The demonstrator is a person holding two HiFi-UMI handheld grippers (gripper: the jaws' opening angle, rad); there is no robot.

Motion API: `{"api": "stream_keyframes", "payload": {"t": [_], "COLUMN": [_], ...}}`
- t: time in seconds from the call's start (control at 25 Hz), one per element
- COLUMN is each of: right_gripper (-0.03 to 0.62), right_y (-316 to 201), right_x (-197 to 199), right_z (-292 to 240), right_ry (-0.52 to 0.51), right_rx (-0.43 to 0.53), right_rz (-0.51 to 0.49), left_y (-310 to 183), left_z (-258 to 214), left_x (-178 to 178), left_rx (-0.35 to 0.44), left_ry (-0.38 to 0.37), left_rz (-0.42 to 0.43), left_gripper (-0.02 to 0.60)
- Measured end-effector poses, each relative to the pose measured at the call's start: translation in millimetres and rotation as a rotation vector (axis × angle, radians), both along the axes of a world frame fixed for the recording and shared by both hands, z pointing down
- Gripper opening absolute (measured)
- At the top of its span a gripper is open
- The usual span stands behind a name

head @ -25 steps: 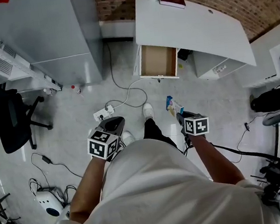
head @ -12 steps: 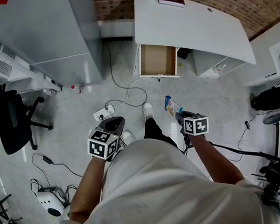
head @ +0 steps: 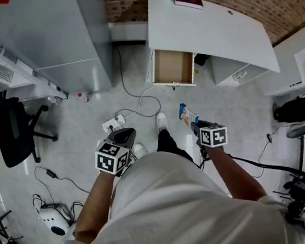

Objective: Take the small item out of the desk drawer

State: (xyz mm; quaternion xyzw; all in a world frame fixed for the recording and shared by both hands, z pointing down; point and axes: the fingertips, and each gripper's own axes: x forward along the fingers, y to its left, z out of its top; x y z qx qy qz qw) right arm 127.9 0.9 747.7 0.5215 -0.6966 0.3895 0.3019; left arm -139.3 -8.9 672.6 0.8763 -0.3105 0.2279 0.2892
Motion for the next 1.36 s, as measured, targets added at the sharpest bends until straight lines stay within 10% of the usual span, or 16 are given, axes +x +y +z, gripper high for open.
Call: {"api": "stream_keyframes", "payload": {"t": [1.36], "right_gripper": [0.109], "right_y": [-54], "right_x": [15], "right_z": [7], "right_ry": [-0.007], "right_rx": [-0.010], "right_rz": [-0.003], "left_y": [-54], "left_z": [3], "left_x": [14], "left_rx": [-0.015], "left_ry": [-0.018], "left_rz": [0.009], "left_gripper": [0.031]}}
